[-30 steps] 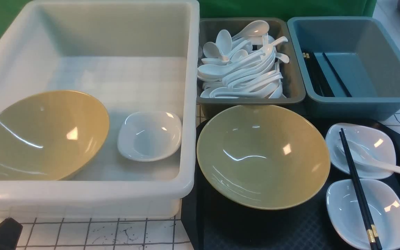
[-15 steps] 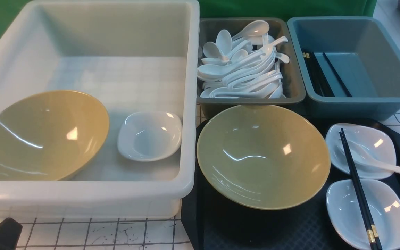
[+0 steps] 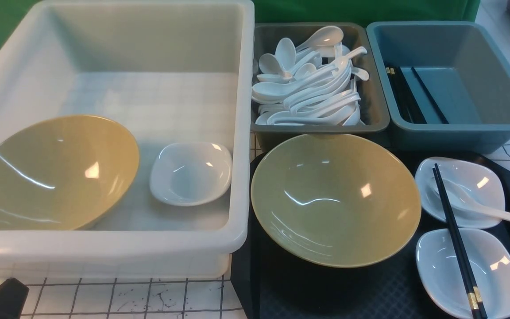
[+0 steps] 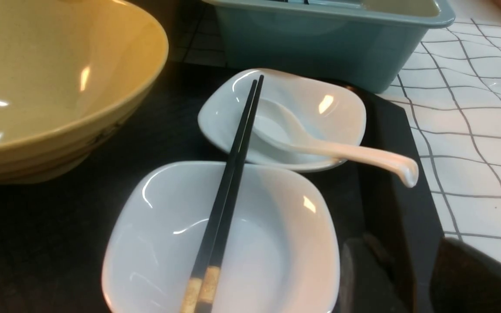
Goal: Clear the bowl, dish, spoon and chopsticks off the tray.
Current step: Use the right arm to grab the chopsticks
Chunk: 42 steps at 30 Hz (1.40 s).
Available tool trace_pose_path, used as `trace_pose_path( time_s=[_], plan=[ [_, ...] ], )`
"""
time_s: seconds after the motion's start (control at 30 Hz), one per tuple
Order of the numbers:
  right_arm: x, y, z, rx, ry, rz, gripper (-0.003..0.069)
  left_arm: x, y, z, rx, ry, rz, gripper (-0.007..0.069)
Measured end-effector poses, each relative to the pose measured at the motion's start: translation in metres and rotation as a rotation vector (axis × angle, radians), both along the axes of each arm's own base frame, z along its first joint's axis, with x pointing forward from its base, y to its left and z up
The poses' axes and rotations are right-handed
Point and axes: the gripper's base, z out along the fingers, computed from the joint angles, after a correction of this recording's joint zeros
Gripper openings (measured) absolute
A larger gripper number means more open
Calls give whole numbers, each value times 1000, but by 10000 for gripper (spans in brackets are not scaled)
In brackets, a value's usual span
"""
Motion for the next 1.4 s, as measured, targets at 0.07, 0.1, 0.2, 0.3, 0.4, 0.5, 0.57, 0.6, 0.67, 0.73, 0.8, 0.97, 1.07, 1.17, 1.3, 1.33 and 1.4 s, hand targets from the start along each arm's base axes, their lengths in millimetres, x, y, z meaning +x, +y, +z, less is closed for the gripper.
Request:
trace_pose_path(
  time_s=[0.07,0.1,0.2,0.3,0.4,0.5,0.57,0.6,0.67,0.73,0.8,0.97,1.07,1.17,1.3,1.33,1.4],
  plan=[
    [0,0,0,0,0,0,236,0,0,1,-7,-8,2,-1],
    [0,0,0,0,0,0,236,1,0,1,-39,-19,5,-1],
    [0,0,0,0,0,0,236,2,-2,7,-248,-82,26,-1],
    [0,0,0,0,0,0,236,3,-3,14,-500,-145,52,-1],
    [0,0,0,0,0,0,236,3,-2,20,-690,-193,77,-1],
    [0,0,0,0,0,0,236,3,2,25,-833,-252,112,-1],
    [0,0,0,0,0,0,236,3,5,27,-904,-284,135,-1],
    [0,0,0,0,0,0,236,3,5,28,-937,-292,143,-1],
    [0,0,0,0,0,0,236,3,6,28,-971,-299,151,-1],
    [0,0,0,0,0,0,236,3,7,28,-976,-304,155,-1],
    [0,0,0,-3,-4,0,236,3,7,28,-950,-305,153,-1],
    [1,0,1,-7,-27,-2,236,3,2,30,-785,-278,101,-1],
    [2,1,3,157,-71,-28,236,-7,-10,67,-519,-303,-61,-1],
    [4,3,6,358,-113,-63,236,-15,-18,101,-340,-327,-167,-1],
    [5,2,14,501,-188,-85,236,-11,-30,131,-152,-192,-316,-1],
    [5,2,14,526,-192,-89,236,-8,-32,133,-125,-150,-341,-1],
    [5,3,13,575,-173,-92,233,-1,-34,137,-71,-53,-387,-1]
  ],
)
